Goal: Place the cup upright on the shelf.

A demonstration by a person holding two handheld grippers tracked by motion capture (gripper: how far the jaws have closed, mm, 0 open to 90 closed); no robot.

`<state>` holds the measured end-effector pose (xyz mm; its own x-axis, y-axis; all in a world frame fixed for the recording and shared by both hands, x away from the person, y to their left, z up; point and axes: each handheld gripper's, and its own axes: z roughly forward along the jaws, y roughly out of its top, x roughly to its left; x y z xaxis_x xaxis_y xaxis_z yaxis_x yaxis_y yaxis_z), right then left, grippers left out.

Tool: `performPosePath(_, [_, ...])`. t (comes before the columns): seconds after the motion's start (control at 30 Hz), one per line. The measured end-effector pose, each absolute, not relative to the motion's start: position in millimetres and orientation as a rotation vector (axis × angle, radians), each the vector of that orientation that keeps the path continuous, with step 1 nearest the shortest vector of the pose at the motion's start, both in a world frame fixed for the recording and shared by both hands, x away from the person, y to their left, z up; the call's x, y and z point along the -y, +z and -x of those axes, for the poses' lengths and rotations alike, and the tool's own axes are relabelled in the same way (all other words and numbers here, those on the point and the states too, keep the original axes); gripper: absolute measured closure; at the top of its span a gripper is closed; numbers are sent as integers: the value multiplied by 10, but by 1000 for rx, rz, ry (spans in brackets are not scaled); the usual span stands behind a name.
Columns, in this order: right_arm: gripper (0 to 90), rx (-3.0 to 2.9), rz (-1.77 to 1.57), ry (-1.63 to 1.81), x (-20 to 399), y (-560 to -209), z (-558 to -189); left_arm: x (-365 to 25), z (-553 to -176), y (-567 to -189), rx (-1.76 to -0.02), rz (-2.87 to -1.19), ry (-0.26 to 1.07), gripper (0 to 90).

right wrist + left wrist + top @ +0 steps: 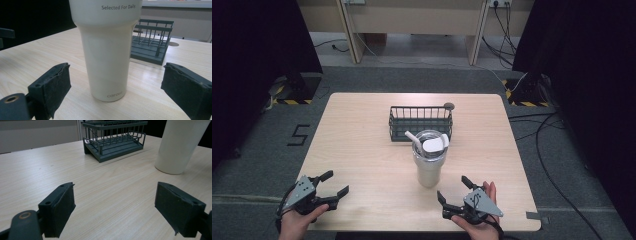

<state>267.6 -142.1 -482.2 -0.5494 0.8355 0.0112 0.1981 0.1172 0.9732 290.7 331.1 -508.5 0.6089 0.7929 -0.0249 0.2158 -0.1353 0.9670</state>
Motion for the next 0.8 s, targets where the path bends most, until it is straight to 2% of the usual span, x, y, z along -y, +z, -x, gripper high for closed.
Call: performPosePath(0.8, [86, -1892, -978, 1474, 1225, -4809, -2872, -3308, -2896, -5084, -842, -1671, 614, 154])
